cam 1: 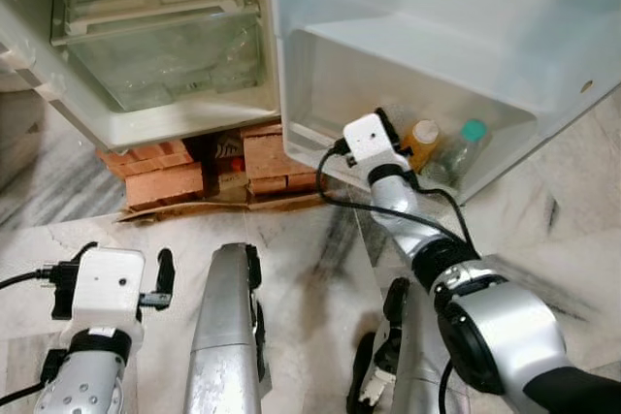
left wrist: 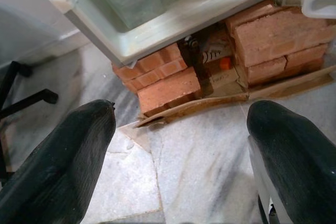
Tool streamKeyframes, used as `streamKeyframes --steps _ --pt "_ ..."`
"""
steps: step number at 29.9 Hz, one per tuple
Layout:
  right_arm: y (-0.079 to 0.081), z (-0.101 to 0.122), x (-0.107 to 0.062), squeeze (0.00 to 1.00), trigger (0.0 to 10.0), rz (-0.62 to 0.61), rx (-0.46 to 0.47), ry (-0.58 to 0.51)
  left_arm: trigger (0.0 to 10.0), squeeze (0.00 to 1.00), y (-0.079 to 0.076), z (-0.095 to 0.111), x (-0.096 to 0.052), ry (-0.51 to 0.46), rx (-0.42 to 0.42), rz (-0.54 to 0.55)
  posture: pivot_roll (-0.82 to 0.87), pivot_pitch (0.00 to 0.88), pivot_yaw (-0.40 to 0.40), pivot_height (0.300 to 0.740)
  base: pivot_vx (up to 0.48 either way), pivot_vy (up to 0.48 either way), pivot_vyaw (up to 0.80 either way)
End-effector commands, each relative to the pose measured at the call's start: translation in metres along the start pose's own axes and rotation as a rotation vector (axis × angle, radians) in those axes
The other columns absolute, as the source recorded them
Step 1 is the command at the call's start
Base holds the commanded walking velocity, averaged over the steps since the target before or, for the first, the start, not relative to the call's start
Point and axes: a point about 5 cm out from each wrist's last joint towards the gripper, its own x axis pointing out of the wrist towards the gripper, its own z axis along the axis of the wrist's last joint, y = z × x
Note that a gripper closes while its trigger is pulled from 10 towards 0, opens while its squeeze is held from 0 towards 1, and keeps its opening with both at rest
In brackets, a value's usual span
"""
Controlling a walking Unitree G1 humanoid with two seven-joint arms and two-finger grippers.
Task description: Restocking fridge
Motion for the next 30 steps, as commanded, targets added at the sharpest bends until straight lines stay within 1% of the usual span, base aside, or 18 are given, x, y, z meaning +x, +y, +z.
streamKeyframes --steps 1,4,5,6,7,9,11,15,16,17,19,20,21,23,24,25,26,30 --pt "0.006 -0.027 -0.011 1.00 10.0 0.027 -0.019 0.122 10.0 0.00 -0.001 -0.006 -0.001 0.024 0.007 0.004 0.39 0.323 -0.043 0.563 0.000 0.000 0.00" --pt "0.004 -0.020 -0.007 1.00 10.0 0.025 -0.019 0.094 10.0 0.00 -0.002 -0.008 0.002 0.029 0.003 0.003 0.38 0.306 -0.047 0.563 0.000 0.000 0.00" --pt "0.003 -0.012 -0.004 1.00 10.0 0.023 -0.045 0.046 10.0 0.00 -0.003 -0.010 0.005 0.030 -0.001 0.003 0.37 0.297 -0.053 0.563 0.000 0.000 0.00" --pt "0.003 -0.012 -0.004 1.00 10.0 0.023 -0.045 0.046 10.0 0.00 -0.003 -0.010 0.005 0.030 -0.001 0.003 0.37 0.297 -0.053 0.563 0.000 0.000 0.00" --pt "0.004 -0.007 -0.003 1.00 10.0 0.021 -0.070 0.008 10.0 0.00 -0.004 -0.010 0.007 0.029 -0.002 0.002 0.37 0.293 -0.054 0.563 0.000 0.000 0.00" --pt "0.006 -0.001 -0.003 1.00 10.0 0.032 -0.059 -0.029 10.0 0.00 -0.003 -0.012 0.011 0.029 -0.004 0.008 0.35 0.280 -0.062 0.563 0.000 0.000 0.00" --pt "0.008 0.007 -0.001 1.00 10.0 0.050 -0.027 -0.064 10.0 0.00 -0.004 -0.013 0.017 0.023 -0.016 0.020 0.34 0.257 -0.075 0.563 0.000 0.000 0.00" --pt "0.007 0.010 0.000 1.00 10.0 0.057 -0.010 -0.075 10.0 0.00 -0.007 -0.012 0.022 0.015 -0.024 0.021 0.33 0.249 -0.079 0.563 0.000 0.000 0.00" --pt "0.006 0.011 0.001 1.00 10.0 0.060 0.009 -0.073 10.0 0.00 -0.010 -0.010 0.026 0.001 -0.033 0.020 0.31 0.218 -0.084 0.563 0.000 0.000 0.00" --pt "0.005 0.011 0.001 1.00 10.0 0.060 0.022 -0.071 10.0 0.00 -0.011 -0.010 0.029 -0.005 -0.036 0.019 0.31 0.213 -0.084 0.563 0.000 0.000 0.00" --pt "0.003 0.011 0.002 1.00 10.0 0.057 0.074 -0.062 10.0 0.00 -0.013 -0.008 0.033 -0.018 -0.037 0.019 0.29 0.192 -0.084 0.563 0.000 0.000 0.00" --pt "0.002 0.009 0.001 1.00 10.0 0.064 0.119 -0.052 10.0 0.00 -0.013 -0.006 0.037 -0.035 -0.035 0.017 0.28 0.170 -0.085 0.563 0.000 0.000 0.00" --pt "0.003 0.008 0.001 1.00 10.0 0.071 0.136 -0.046 10.0 0.00 -0.014 -0.005 0.040 -0.042 -0.034 0.016 0.27 0.165 -0.086 0.563 0.000 0.000 0.00" --pt "0.005 0.005 -0.002 1.00 10.0 0.092 0.158 -0.049 10.0 0.00 -0.015 -0.005 0.046 -0.052 -0.034 0.007 0.26 0.147 -0.087 0.563 0.000 0.000 0.00" --pt "0.005 0.005 -0.002 1.00 10.0 0.092 0.158 -0.049 10.0 0.00 -0.015 -0.005 0.046 -0.052 -0.034 0.007 0.26 0.147 -0.087 0.563 0.000 0.000 0.00" --pt "0.011 -0.001 -0.009 1.00 10.0 0.142 0.162 -0.076 10.0 0.00 -0.015 -0.004 0.051 -0.064 -0.027 0.008 0.24 0.130 -0.093 0.563 0.000 0.000 0.00" --pt "0.013 -0.005 -0.013 1.00 10.0 0.162 0.158 -0.095 10.0 0.00 -0.015 -0.004 0.053 -0.068 -0.032 0.006 0.22 0.111 -0.099 0.563 0.000 0.000 0.00" --pt "0.011 -0.018 -0.024 1.00 10.0 0.185 0.184 -0.118 10.0 0.00 -0.017 -0.005 0.063 -0.078 -0.043 0.000 0.18 0.077 -0.103 0.563 0.000 0.000 0.00"
